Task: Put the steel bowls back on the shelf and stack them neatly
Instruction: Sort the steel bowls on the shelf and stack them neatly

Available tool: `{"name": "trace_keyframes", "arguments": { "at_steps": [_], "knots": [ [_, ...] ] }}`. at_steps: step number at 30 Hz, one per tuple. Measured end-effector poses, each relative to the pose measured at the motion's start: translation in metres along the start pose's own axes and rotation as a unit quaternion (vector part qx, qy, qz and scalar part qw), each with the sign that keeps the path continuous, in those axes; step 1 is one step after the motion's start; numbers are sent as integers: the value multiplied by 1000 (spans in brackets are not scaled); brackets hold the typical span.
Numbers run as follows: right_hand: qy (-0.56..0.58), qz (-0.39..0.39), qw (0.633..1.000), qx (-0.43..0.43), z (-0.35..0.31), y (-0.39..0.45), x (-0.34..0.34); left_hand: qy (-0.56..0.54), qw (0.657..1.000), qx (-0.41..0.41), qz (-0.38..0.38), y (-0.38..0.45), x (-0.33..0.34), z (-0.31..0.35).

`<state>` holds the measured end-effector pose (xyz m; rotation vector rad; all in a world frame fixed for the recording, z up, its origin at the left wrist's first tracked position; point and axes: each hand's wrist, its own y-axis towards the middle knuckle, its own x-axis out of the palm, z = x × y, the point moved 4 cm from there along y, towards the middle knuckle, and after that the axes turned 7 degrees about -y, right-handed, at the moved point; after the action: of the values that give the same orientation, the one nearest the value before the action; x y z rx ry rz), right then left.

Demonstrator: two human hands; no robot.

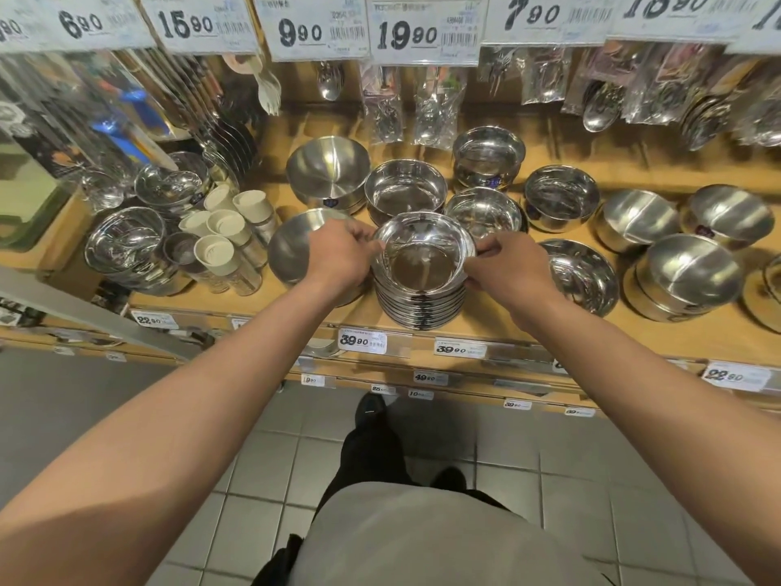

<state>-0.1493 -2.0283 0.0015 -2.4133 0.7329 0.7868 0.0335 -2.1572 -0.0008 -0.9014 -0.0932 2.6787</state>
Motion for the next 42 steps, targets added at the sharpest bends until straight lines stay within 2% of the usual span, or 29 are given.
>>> {"name": "trace_keyframes", "arguments": {
  "at_steps": [10, 15, 19, 22, 31, 38, 42],
  "knots": [
    [16, -33, 999, -13, 10, 2, 4, -33, 999, -24, 5, -8, 2, -8],
    [46, -85, 995, -7, 21, 7, 10, -119, 987, -83, -66, -13, 12, -26],
    [58, -120, 991, -29, 23, 8, 21, -178, 976, -100, -77, -18, 15, -31],
    [65, -104, 992, -37, 28, 11, 22, -211, 969, -103, -79, -18, 15, -31],
    [173, -73, 982, -33, 33, 15, 33, -219, 968, -79, -91, -14, 15, -33],
    [147, -14, 988, -53, 35, 18, 37, -246, 963, -74, -79, -11, 19, -31],
    [146, -11, 987, -61, 30, 21, 37, -251, 963, -74, -67, -11, 19, -30]
  ]
}}
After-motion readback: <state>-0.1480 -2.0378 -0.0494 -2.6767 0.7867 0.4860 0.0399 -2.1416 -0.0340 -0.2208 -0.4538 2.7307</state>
